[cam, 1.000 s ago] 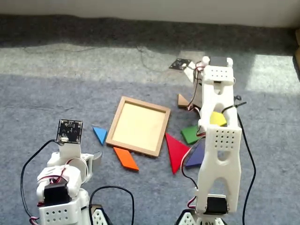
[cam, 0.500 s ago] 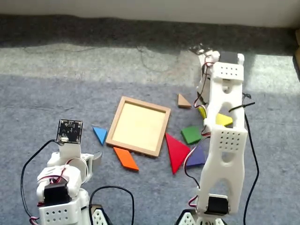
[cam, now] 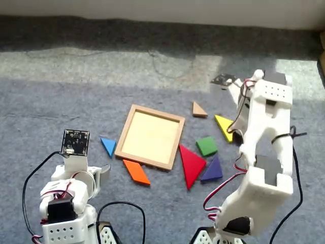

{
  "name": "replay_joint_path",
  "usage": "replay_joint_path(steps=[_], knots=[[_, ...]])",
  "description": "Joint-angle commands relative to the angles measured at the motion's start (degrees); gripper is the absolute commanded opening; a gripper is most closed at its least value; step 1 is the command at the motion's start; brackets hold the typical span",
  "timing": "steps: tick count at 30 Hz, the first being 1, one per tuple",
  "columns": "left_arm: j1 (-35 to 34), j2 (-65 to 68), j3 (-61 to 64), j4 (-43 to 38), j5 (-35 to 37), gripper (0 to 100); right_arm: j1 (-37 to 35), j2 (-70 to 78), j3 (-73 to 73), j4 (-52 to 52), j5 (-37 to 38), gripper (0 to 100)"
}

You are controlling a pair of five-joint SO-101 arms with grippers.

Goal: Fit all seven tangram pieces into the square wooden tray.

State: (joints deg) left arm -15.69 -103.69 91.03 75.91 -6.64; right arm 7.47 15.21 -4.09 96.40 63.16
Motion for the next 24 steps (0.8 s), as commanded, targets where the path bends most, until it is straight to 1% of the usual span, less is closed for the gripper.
replay_joint_path(steps=[1, 5, 8, 13, 19, 22, 24], knots=[[-0.57, -0.31, -1.27, 0.0, -0.26, 31, 2.15, -5.14, 9.8, -9.63, 1.49, 2.0], [-0.57, -0.31, -1.27, 0.0, -0.26, 31, 1.8, -3.74, 17.45, -18.68, 1.32, 2.0], [-0.57, -0.31, -1.27, 0.0, -0.26, 31, -0.31, -1.89, 20.0, -23.78, 0.97, 1.9], [-0.57, -0.31, -1.27, 0.0, -0.26, 31, -4.79, 0.04, 19.82, -30.2, -8.26, 1.9], [-0.57, -0.31, -1.27, 0.0, -0.26, 31, -11.03, -0.4, 19.82, -39.43, -13.71, 1.9], [-0.57, -0.31, -1.27, 0.0, -0.26, 31, -12.53, -0.48, 16.92, -40.13, -16.97, 1.7], [-0.57, -0.31, -1.27, 0.0, -0.26, 31, -12.53, -0.66, 13.23, -36.44, -18.99, 1.7]])
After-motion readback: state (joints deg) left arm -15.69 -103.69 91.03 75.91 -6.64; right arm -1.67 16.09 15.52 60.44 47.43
